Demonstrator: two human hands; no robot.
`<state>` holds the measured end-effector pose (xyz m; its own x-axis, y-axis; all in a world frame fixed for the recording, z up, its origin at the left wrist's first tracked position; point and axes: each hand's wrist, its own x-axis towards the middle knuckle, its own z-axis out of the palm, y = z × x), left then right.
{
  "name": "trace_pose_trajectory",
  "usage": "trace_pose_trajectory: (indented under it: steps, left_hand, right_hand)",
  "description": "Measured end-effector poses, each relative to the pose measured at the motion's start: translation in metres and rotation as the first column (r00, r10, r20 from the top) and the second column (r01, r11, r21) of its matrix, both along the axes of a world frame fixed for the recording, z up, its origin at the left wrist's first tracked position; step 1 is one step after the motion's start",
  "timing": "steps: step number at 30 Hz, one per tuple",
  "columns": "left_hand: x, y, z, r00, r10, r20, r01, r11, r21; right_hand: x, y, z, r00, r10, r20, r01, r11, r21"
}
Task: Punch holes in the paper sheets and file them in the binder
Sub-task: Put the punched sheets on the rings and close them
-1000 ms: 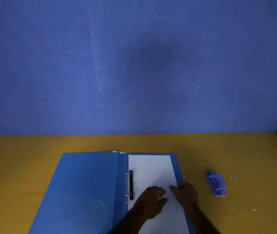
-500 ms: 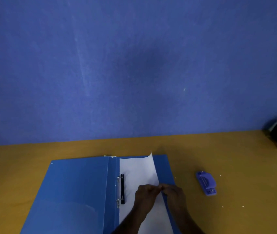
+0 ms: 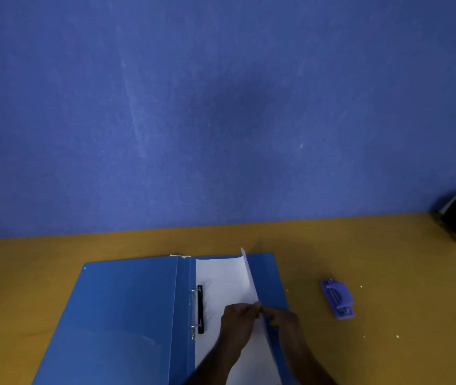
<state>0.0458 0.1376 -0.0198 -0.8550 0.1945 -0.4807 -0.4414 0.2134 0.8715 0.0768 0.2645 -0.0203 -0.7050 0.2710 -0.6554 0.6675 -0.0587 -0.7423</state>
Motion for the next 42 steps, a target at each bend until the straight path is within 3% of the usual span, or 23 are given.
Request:
trace_pose_trajectory:
  steps: [1,3,7,12,16,20,23,27,30,37,42]
  left_hand:
    - [0.001,0.000,0.001,1.000,0.008,-0.011,-0.008,1.000,-0.012]
    - [0.001,0.000,0.000,0.999,0.037,-0.026,-0.038,0.999,-0.034]
    - [0.001,-0.002,0.003,0.996,0.091,0.022,-0.089,0.994,-0.067]
    - [-0.001,-0.005,0.003,0.974,0.175,0.145,-0.179,0.984,0.014]
    - [-0.002,-0.005,0.002,0.960,0.205,0.189,-0.216,0.975,0.042]
    - [-0.004,-0.006,0.003,0.953,0.235,0.192,-0.250,0.966,0.061]
    - [-0.006,-0.010,0.009,0.962,0.216,0.170,-0.230,0.971,0.066]
    - [-0.005,-0.028,0.012,0.961,0.234,0.146,-0.248,0.965,0.088]
    - [-0.010,-0.051,0.012,0.952,0.273,0.135,-0.289,0.950,0.116]
    - [-0.024,-0.105,0.017,0.920,0.358,-0.161,-0.354,0.934,0.052]
    - [-0.030,-0.150,0.008,0.882,0.337,-0.329,-0.392,0.913,-0.115]
  right_hand:
    - [-0.004,0.003,0.000,0.995,-0.095,-0.011,0.094,0.993,-0.073]
    - [-0.006,0.002,0.004,0.997,-0.075,-0.030,0.070,0.988,-0.136]
    - [-0.006,0.010,0.000,0.992,0.123,0.025,-0.124,0.990,0.071]
    - [0.007,0.018,-0.003,0.981,-0.173,-0.082,0.182,0.975,0.123]
    - [0.011,0.016,-0.001,0.960,-0.256,-0.111,0.270,0.953,0.138]
    - [0.012,0.019,-0.010,0.987,-0.124,-0.105,0.138,0.980,0.140]
    - [0.012,0.019,-0.012,0.986,-0.117,-0.120,0.138,0.972,0.188]
    - [0.016,0.017,-0.010,0.990,-0.033,-0.137,0.088,0.901,0.424]
    - [0.015,0.013,-0.002,0.996,-0.024,-0.081,0.061,0.862,0.503]
    - [0.008,0.013,-0.004,0.999,-0.035,-0.023,0.042,0.820,0.571]
    - [0.005,0.014,-0.003,0.998,-0.063,-0.025,0.066,0.804,0.591]
